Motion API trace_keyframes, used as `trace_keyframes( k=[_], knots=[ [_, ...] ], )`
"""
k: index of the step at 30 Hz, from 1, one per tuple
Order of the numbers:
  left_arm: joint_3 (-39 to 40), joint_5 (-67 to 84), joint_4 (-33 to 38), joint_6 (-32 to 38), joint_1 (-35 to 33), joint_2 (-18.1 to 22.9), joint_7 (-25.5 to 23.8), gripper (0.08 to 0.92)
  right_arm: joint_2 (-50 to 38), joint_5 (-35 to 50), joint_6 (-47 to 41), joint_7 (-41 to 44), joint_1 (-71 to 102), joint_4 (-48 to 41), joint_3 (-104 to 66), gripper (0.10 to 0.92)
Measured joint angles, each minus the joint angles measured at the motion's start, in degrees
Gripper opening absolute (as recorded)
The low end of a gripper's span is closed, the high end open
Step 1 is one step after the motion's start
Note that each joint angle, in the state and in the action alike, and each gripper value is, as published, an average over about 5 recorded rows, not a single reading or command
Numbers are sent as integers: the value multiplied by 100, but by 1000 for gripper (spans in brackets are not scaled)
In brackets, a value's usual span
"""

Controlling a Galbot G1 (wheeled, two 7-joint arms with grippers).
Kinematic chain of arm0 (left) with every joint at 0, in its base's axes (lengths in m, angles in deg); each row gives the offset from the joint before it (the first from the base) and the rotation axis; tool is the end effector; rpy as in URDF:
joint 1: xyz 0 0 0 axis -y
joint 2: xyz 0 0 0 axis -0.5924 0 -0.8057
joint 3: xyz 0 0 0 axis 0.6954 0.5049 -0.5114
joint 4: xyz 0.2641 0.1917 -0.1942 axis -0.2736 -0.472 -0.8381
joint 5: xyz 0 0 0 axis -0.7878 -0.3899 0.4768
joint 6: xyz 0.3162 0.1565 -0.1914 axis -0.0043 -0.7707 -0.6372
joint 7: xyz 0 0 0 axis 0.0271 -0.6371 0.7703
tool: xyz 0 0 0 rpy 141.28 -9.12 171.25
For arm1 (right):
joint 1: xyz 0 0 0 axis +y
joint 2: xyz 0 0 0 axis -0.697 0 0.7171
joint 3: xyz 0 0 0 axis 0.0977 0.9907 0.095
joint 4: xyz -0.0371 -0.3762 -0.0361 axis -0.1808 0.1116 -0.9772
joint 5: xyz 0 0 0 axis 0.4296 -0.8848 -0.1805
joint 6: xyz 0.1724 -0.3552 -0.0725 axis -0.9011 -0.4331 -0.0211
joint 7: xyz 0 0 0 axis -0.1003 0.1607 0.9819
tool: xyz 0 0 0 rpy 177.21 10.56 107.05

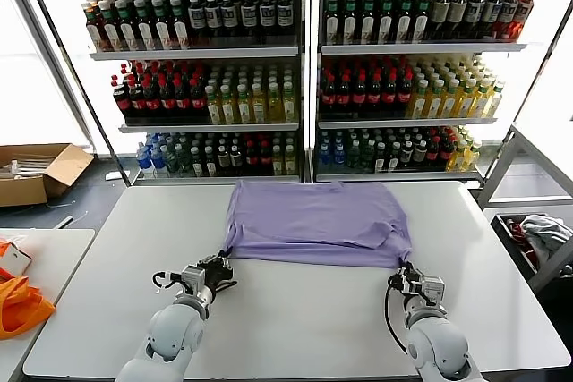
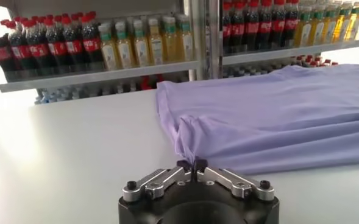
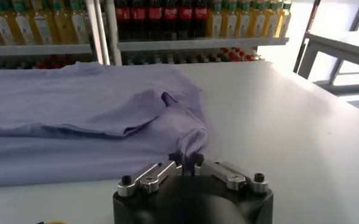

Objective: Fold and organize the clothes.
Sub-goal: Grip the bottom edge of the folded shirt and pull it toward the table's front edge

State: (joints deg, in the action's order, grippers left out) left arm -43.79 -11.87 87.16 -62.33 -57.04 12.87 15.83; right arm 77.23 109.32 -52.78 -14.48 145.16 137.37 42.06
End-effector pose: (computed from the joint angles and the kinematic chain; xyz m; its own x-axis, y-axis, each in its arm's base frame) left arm 0.3677 0.0155 -0.3726 -0.8780 0.1420 0.4571 0.1919 0.9793 0.0645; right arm 0.3251 -0.0513 -0.3380 -0.8474 0.1406 0.5120 0.1307 0.9899 -0.0556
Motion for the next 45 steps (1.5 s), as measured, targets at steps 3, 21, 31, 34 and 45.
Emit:
trace_keyframes(
  k=[3,21,31,34,45],
  knots=[
    [-16,-29,132,0,-124,-19,20,88,-10,17,-4,-17,121,182,-42,119],
    [-263,-543,2132,157,-2023,106,180,88,-143,-328,237,-246,1773,1803,-318,119],
    [-340,-935,2836,489,-3385,251,282,88,-238,-653,447,-297,2604,2112,-459,119],
    [-356,-1006,2907,563,-3584,271,281,88,-217,-740,480,-303,2726,2136,-456,120],
    [-397,-1125,3046,681,-3918,401,256,263,-160,-910,643,-406,3065,2394,-515,392]
  ],
)
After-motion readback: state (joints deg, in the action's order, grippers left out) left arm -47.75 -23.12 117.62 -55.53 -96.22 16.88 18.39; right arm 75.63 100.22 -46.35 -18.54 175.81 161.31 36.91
